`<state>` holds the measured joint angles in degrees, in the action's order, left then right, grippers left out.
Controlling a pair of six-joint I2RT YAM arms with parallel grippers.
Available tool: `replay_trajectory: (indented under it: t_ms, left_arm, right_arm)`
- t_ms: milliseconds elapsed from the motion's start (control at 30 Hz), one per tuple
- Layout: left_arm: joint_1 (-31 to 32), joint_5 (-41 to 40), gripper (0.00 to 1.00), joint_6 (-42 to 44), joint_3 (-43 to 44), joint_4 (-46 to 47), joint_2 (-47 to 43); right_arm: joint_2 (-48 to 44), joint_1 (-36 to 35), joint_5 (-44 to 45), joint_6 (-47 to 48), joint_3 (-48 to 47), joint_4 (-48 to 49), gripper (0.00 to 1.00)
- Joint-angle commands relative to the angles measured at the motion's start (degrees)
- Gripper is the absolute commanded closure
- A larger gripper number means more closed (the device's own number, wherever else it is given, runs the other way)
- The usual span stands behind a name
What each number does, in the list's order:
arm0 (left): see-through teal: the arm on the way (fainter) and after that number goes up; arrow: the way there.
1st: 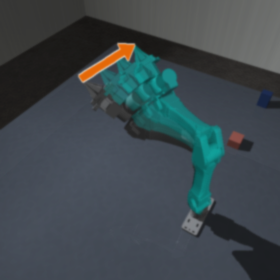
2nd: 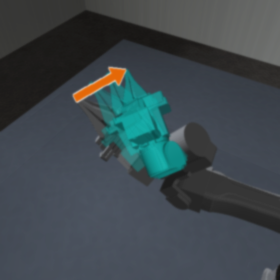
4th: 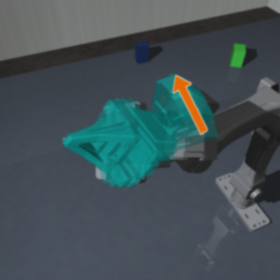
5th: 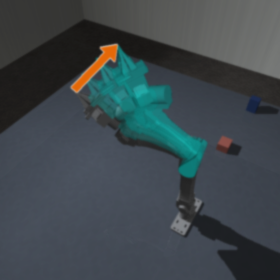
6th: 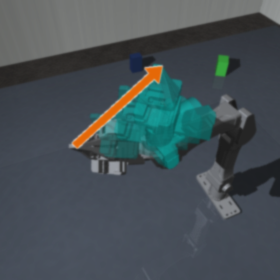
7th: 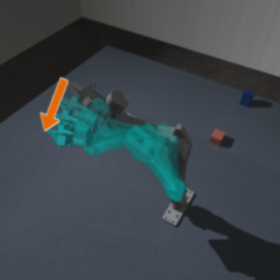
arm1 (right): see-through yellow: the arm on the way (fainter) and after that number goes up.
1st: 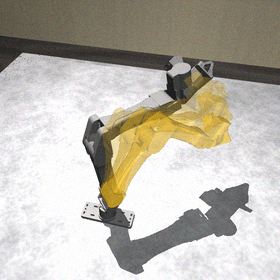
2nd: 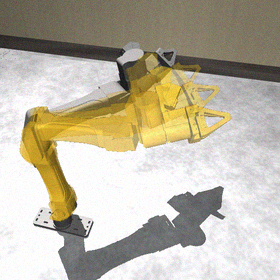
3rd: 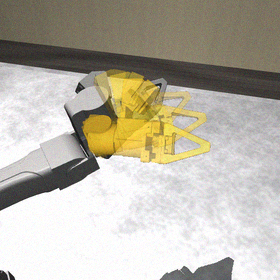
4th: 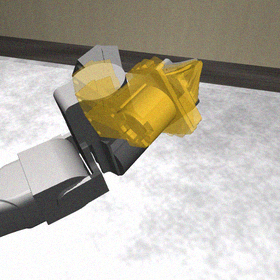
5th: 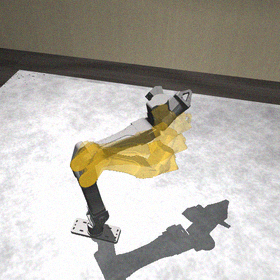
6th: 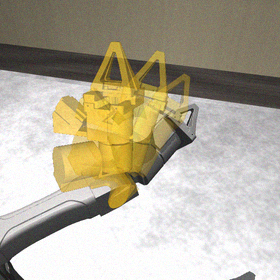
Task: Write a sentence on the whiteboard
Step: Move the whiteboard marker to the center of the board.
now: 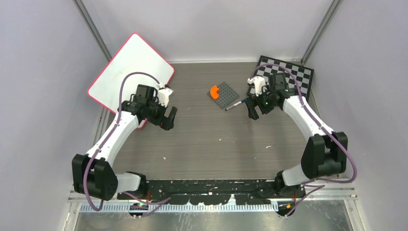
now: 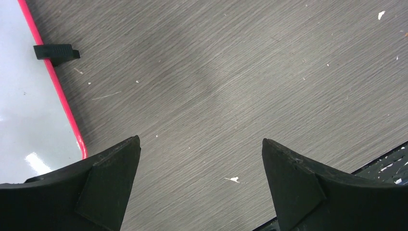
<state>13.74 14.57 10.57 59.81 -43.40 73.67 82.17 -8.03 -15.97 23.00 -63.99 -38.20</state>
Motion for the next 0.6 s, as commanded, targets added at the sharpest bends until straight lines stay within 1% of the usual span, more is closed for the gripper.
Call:
replay_trajectory:
  t_ms: [0,67,133,233,400,567]
  left_arm:
    - [-0.3,1.1,0.00,-1.2,0.5,2.7,-3.8]
    - [-0.3,1.1,0.00,-0.8,0.4,2.4,-4.0]
    - [-0.3,0.8,0.00,-0.7,0.4,1.9,-4.0]
    - [-0.3,1.5,0.00,0.0,0.5,1.1,-4.2]
    - [-0.3,2.2,0.00,0.7,0.1,0.5,-4.6]
    - [-0.3,2.2,0.00,1.3,0.3,0.1,-4.0]
  right_arm:
    - [7.8,-2.4,-2.1,10.1,-11.9,-4.3,0.00]
    - [12.8,-3.0,-2.6,14.3,-17.9,-9.1,0.00]
    - [17.5,-3.2,-5.5,18.3,-23.6,-14.0,0.01]
    - [23.4,-3.2,-8.9,23.4,-29.7,-18.2,0.04]
    - [30.0,-3.3,-10.3,30.7,-34.8,-20.8,0.09]
    - [35.3,-3.2,-9.5,36.6,-37.1,-23.2,0.15]
